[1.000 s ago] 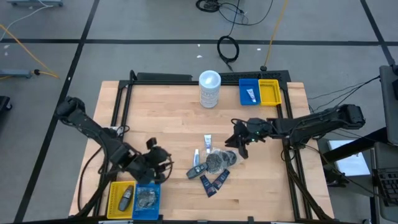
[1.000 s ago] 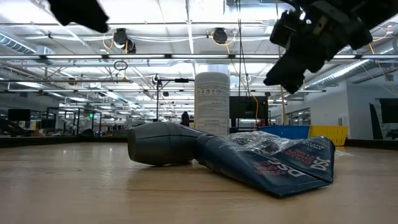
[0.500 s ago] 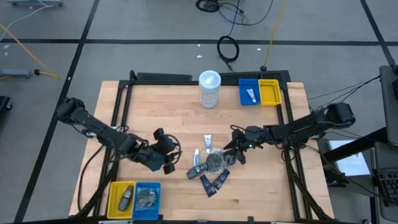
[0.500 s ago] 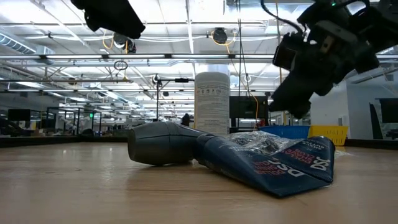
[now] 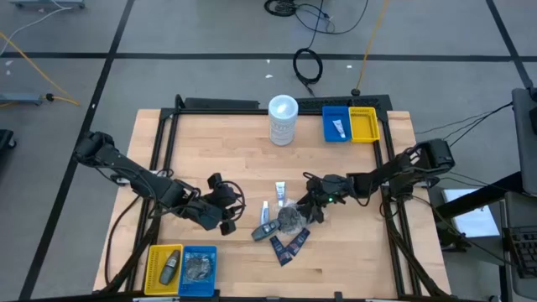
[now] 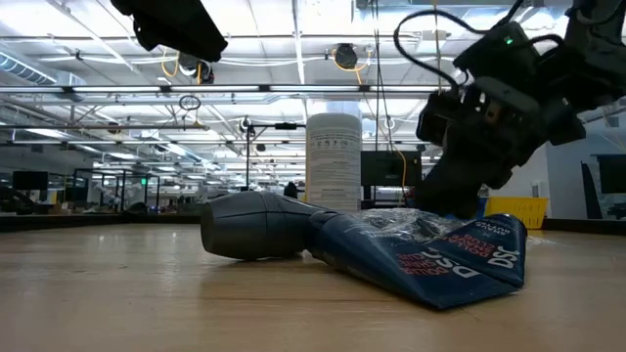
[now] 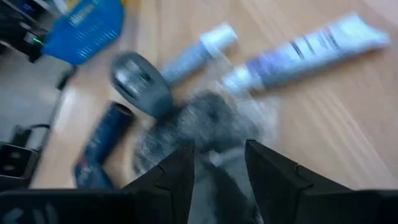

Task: Pick & Place Travel size toiletries
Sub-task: Put the black hairbrush into the bottom blue bin

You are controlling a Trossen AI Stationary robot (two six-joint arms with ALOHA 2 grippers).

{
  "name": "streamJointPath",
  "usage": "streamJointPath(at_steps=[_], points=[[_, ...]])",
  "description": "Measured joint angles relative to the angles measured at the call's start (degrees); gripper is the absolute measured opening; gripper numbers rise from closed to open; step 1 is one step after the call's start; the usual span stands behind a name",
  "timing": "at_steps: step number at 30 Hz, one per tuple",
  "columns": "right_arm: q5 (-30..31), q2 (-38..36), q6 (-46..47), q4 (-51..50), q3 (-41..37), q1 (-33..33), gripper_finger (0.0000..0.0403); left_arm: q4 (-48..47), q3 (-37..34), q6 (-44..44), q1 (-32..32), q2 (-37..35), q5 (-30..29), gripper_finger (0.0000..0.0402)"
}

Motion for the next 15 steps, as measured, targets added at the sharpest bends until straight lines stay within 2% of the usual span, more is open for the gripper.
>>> streamJointPath(at_steps=[7, 15], points=[[0.14, 2.57, 1.11, 1.09, 0.0, -0.04, 0.0136, 0.03, 0.0, 0.09, 0.0, 0.0, 0.03, 0.0145], [0.0, 2.44, 0.7, 8.45, 0.02, -0.04, 0.0135, 0.04, 0.0, 0.11, 0.0, 0.0, 0.03, 0.0145]])
